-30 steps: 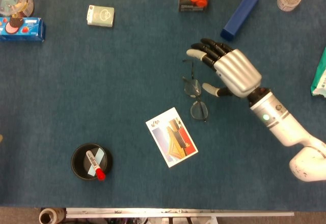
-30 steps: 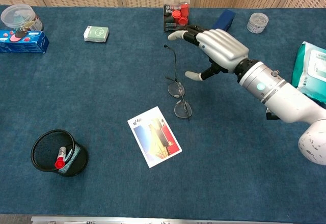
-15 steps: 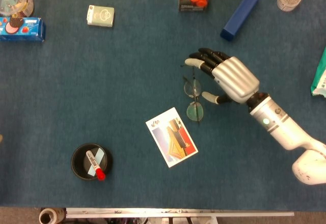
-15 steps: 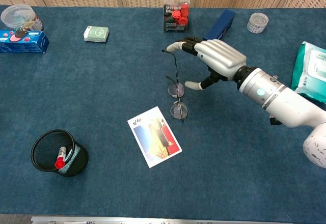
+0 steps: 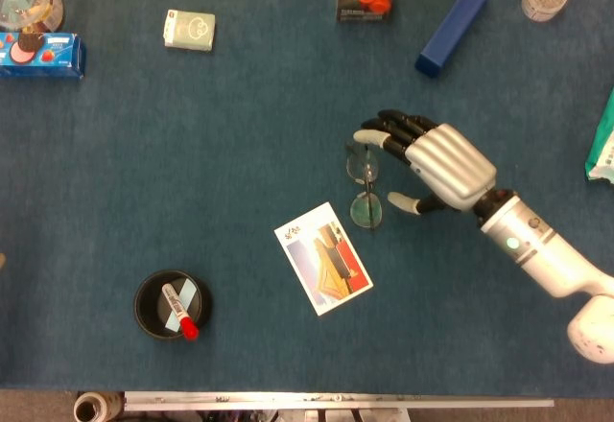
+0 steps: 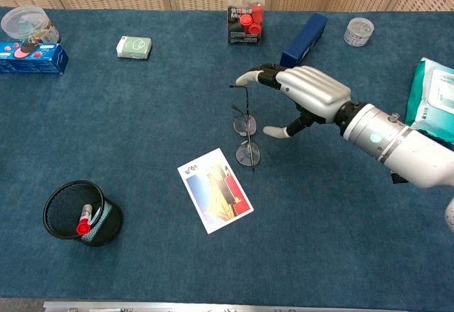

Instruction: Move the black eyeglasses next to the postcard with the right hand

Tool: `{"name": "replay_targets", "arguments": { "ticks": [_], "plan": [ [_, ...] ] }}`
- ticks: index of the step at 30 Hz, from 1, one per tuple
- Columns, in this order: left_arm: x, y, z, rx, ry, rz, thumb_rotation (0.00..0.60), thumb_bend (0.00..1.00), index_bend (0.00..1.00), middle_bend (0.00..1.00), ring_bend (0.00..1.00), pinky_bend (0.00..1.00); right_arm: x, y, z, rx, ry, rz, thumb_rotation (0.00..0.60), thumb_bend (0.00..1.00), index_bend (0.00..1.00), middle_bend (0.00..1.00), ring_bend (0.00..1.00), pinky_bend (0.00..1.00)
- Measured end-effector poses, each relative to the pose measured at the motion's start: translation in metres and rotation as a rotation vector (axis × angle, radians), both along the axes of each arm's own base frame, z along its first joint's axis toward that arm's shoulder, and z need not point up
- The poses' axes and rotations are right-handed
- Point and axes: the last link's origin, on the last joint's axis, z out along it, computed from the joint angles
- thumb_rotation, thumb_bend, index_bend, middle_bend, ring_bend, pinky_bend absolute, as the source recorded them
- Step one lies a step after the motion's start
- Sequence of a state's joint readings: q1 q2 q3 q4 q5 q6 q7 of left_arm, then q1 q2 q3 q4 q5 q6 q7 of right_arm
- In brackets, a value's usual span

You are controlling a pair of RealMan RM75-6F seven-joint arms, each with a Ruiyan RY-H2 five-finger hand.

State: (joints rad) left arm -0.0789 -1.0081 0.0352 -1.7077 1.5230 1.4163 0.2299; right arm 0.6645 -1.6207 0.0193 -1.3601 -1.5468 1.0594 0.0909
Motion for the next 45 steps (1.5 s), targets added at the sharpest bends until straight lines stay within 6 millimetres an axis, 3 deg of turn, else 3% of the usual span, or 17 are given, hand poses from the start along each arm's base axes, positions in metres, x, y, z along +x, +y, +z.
{"name": "replay_targets", "arguments": {
  "ticks": [15,45],
  "plan": [
    [0.0,0.0,-0.001,-0.001,0.0,0.002,0.6,0.0,0.56,0.46,0.38,0.46,-0.008,0.023,0.004,0.082,0.072,0.005,0.6,0.21,0.19,0.18,0.1,0.23],
    [0.001,-0.001,0.0,0.002,0.0,0.001,0.6,0.0,0.56,0.46,0.38,0.46,-0.024,0.034,-0.008,0.15,0.19,-0.008,0.6,0.22,0.19,0.18,0.1,0.23]
  ]
}}
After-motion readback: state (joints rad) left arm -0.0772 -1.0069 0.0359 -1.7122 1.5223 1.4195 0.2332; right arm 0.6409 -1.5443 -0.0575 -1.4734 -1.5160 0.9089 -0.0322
